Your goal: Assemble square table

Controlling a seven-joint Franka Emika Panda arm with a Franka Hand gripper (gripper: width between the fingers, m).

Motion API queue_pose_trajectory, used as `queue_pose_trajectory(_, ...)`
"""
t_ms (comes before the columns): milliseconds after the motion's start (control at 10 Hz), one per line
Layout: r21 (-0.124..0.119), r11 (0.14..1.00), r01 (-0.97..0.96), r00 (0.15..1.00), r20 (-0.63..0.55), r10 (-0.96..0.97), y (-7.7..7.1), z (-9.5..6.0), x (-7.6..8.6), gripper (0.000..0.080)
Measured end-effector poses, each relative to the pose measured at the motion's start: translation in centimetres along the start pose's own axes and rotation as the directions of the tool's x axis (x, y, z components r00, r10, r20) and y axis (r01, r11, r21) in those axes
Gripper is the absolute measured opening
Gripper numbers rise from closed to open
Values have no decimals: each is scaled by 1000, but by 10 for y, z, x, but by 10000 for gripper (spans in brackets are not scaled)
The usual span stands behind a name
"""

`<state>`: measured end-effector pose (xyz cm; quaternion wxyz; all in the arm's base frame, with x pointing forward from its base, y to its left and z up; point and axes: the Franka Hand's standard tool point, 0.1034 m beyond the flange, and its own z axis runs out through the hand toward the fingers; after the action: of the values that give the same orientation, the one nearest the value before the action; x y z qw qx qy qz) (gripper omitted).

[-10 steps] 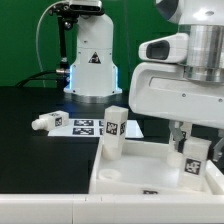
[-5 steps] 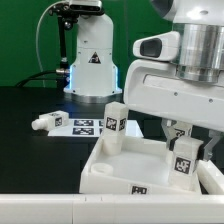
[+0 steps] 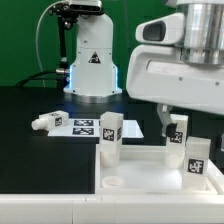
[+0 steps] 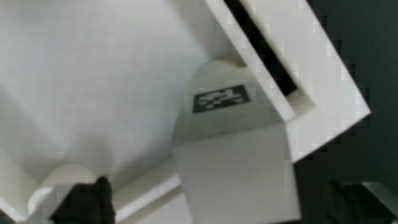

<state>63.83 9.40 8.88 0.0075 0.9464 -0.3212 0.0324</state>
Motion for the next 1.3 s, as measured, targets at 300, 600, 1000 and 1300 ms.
queue_pose_trajectory(300, 0, 1000, 0, 1000, 0, 0, 0, 0, 0, 645)
queue_pose_trajectory(600, 38, 999, -11, 1000, 7, 11, 22, -29, 13, 649)
queue_pose_trajectory(1000, 89, 993, -71, 997, 47, 67, 70, -49, -9, 649)
queue_pose_trajectory(1300, 89, 994, -69, 997, 50, 65, 72, -48, -10, 649)
